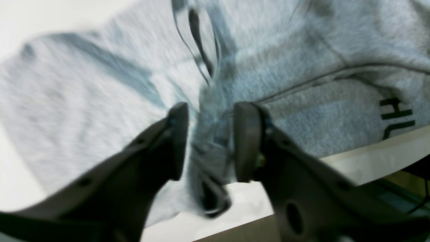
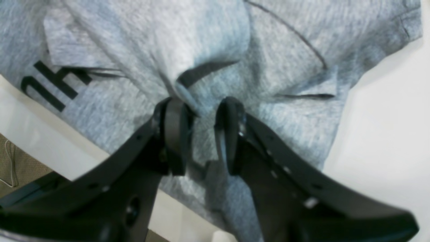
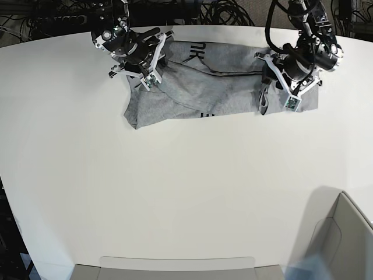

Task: Fold the T-shirt properly
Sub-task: 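Lift the strip end with the left gripper and fold it toward the right gripper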

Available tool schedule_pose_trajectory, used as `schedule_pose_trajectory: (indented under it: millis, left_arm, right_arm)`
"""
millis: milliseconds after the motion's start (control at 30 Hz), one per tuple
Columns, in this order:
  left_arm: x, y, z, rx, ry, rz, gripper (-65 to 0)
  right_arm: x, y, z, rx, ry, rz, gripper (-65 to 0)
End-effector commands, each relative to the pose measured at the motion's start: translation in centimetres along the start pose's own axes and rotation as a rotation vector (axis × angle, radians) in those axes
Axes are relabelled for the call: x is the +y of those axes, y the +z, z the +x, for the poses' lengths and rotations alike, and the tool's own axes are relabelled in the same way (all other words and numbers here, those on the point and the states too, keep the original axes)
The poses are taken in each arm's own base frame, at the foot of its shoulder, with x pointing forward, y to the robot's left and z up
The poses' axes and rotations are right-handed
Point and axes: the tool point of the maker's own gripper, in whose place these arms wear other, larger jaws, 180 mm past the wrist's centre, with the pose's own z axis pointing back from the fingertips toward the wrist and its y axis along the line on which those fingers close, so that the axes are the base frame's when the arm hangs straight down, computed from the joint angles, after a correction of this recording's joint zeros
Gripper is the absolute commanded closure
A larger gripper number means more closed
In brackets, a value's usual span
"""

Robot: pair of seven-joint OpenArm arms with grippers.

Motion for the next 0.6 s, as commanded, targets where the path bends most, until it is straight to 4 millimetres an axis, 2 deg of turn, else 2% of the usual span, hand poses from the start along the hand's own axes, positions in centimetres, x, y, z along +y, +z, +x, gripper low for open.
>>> schedule_pose_trajectory:
  millis: [0, 100, 167, 200, 300, 400, 467, 567]
  left_arm:
    - [-0.2, 0.3, 0.8, -0.034, -0.003, -0.003, -24.5]
    - [-0.3, 0.2, 0.8, -0.036, 0.001, -0.007, -24.5]
    - [0.3, 0.5, 0.6, -0.037, 0.016, 0.01, -23.1]
    - [1.1, 0.8, 0.4, -0.039, 0.036, 0.031, -21.0]
    - [5.5, 2.7, -0.8, -0.052, 0.138, 0.151, -13.0]
    - [8.7, 4.4, -1.0, -0.08, 0.198, 0.242, -10.6]
    - [9.5, 4.2, -0.9, -0.069, 0.189, 0.246, -10.6]
    - [9.5, 2.7, -2.0, -0.022, 0.209, 0.206, -10.4]
  right_arm:
    - [0.1, 0.1, 0.9, -0.033, -0.001, 0.006, -18.6]
    - [0.2, -0.3, 0.3, -0.016, -0.006, 0.014, -18.6]
    - [0.3, -0.4, 0.2, -0.013, -0.007, 0.015, -18.6]
    - [0.3, -0.4, 0.2, -0.013, -0.007, 0.015, -18.6]
    - [0.3, -0.4, 0.3, -0.015, -0.009, 0.017, -18.6]
    - [0.3, -0.3, 0.3, -0.017, -0.01, 0.018, -18.6]
    - [0.3, -0.3, 0.5, -0.024, -0.008, 0.019, -18.6]
    - [0.3, -0.1, 0.8, -0.033, -0.008, 0.017, -18.6]
